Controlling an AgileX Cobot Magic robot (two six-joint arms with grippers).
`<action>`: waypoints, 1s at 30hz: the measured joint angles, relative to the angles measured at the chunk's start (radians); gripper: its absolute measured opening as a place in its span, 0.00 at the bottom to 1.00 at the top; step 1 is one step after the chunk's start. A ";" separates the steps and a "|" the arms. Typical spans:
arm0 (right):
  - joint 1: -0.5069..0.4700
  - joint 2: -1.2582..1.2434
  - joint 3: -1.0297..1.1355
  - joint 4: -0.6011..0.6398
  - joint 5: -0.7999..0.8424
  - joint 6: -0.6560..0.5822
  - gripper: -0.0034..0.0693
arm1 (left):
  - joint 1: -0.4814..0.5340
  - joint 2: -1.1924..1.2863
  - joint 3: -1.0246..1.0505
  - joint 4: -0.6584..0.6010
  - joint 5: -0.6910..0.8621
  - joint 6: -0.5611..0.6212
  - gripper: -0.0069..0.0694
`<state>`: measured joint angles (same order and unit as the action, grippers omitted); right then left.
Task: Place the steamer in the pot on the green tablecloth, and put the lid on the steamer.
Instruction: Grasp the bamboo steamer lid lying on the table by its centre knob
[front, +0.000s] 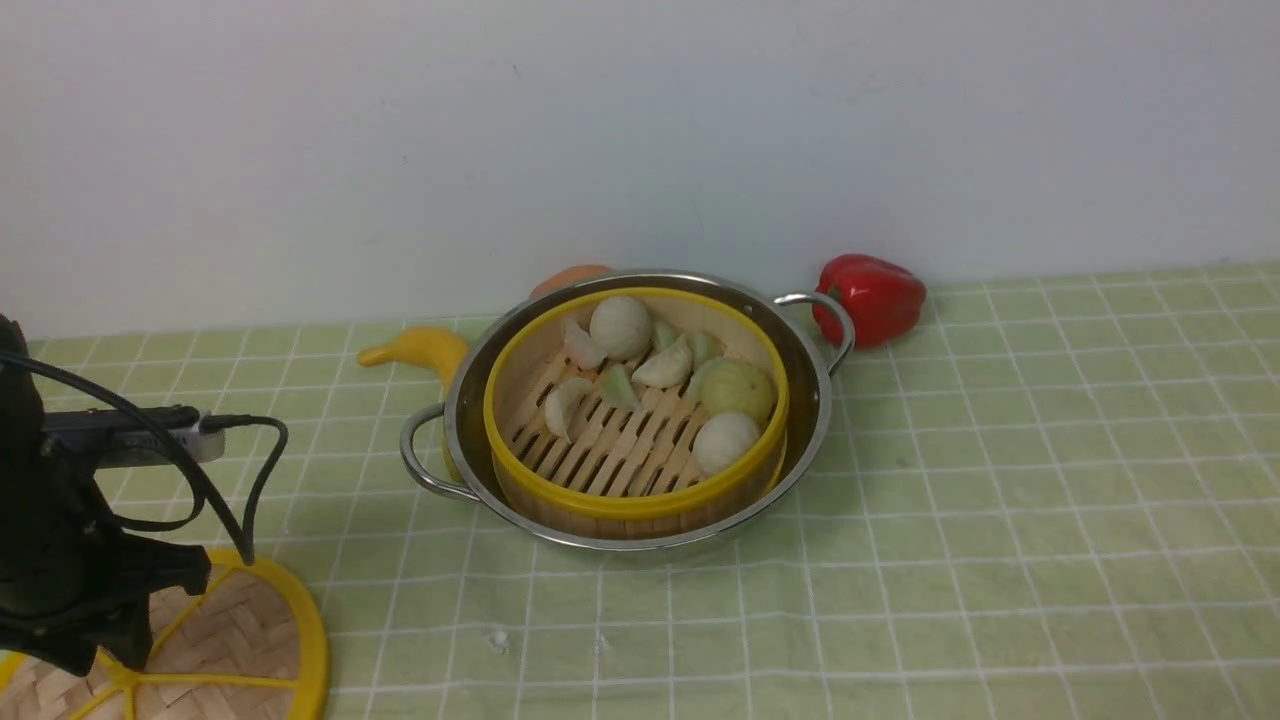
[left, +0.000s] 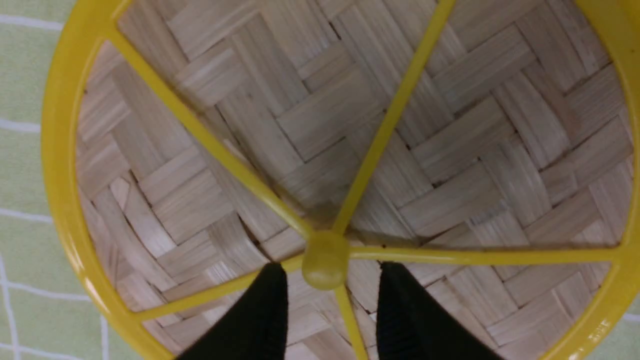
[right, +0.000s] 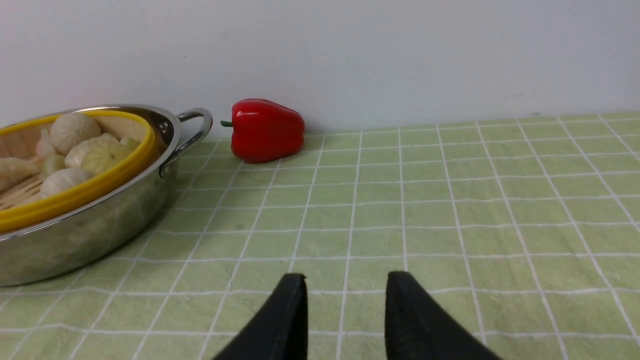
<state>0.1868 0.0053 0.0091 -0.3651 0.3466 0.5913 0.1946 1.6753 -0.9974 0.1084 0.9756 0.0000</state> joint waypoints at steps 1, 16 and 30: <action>0.000 0.000 0.000 0.000 0.000 0.000 0.38 | 0.000 0.000 -0.002 -0.001 -0.003 0.005 0.41; 0.000 0.000 0.000 0.000 0.000 0.000 0.38 | 0.000 0.000 -0.004 0.004 -0.013 0.015 0.41; 0.000 0.000 0.000 0.000 0.000 0.000 0.38 | 0.000 0.071 -0.004 -0.006 0.021 0.018 0.41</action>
<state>0.1868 0.0053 0.0091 -0.3651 0.3466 0.5913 0.1946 1.7459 -1.0018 0.1025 0.9963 0.0183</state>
